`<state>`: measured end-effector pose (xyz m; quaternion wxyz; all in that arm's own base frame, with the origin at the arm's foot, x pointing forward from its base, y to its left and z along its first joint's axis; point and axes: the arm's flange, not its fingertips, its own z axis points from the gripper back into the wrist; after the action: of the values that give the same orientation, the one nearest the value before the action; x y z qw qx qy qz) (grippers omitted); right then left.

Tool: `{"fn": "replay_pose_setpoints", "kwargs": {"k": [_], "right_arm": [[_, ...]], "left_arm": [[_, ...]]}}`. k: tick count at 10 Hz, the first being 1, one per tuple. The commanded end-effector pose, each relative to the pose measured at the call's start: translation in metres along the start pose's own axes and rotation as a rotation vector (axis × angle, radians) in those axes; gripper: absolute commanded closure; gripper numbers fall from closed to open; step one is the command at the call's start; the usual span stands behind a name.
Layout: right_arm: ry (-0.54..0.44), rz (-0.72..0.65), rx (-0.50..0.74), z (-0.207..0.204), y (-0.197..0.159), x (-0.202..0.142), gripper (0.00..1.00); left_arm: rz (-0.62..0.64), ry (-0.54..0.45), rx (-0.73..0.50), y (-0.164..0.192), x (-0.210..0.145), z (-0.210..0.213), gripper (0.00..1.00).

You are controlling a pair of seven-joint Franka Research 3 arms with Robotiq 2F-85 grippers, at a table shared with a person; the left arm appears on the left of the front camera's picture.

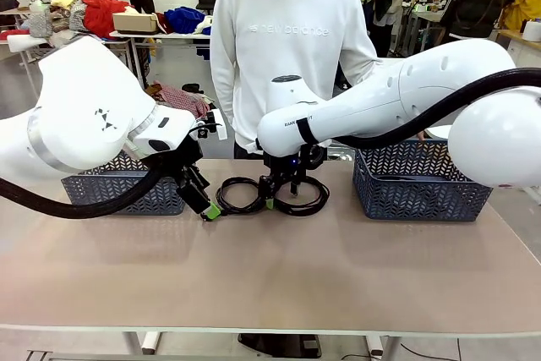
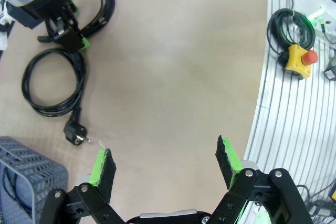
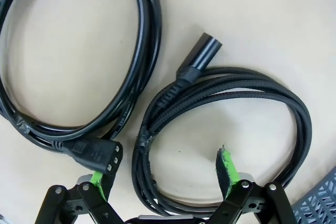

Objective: Organize the cables according to human instructions.
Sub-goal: Pick up a bundle of cables and place it in the basket indicated by the human.

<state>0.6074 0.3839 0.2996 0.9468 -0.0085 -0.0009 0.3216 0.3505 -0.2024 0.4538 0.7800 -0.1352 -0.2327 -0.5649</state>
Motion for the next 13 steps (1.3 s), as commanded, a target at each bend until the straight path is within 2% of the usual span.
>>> {"fn": "replay_pose_setpoints", "kwargs": {"k": [1,4,9,10,11,12,13], "right_arm": [[0.008,-0.054,-0.035,0.004,-0.001,0.009,0.0],[-0.009,-0.107,-0.013,0.005,-0.004,0.018,0.0],[-0.009,-0.118,-0.005,0.002,-0.001,0.023,0.0],[-0.016,-0.126,0.007,0.003,-0.001,0.022,0.18],[-0.016,-0.137,0.021,0.004,-0.001,0.022,0.19],[-0.017,-0.144,0.033,0.005,-0.001,0.021,0.37],[-0.017,-0.149,0.049,0.005,-0.002,0.021,0.38]], "left_arm": [[0.003,0.0,0.005,-0.001,-0.002,0.0,0.0],[0.003,0.0,0.005,-0.001,-0.002,0.0,0.0],[0.003,0.0,0.005,-0.001,-0.002,0.0,0.0],[0.003,0.0,0.005,-0.001,-0.002,0.0,0.0],[0.003,0.0,0.005,-0.001,-0.002,0.0,0.0],[0.003,0.0,0.005,-0.001,-0.002,0.0,0.0],[0.003,0.0,0.005,-0.001,-0.002,0.0,0.0]]}}
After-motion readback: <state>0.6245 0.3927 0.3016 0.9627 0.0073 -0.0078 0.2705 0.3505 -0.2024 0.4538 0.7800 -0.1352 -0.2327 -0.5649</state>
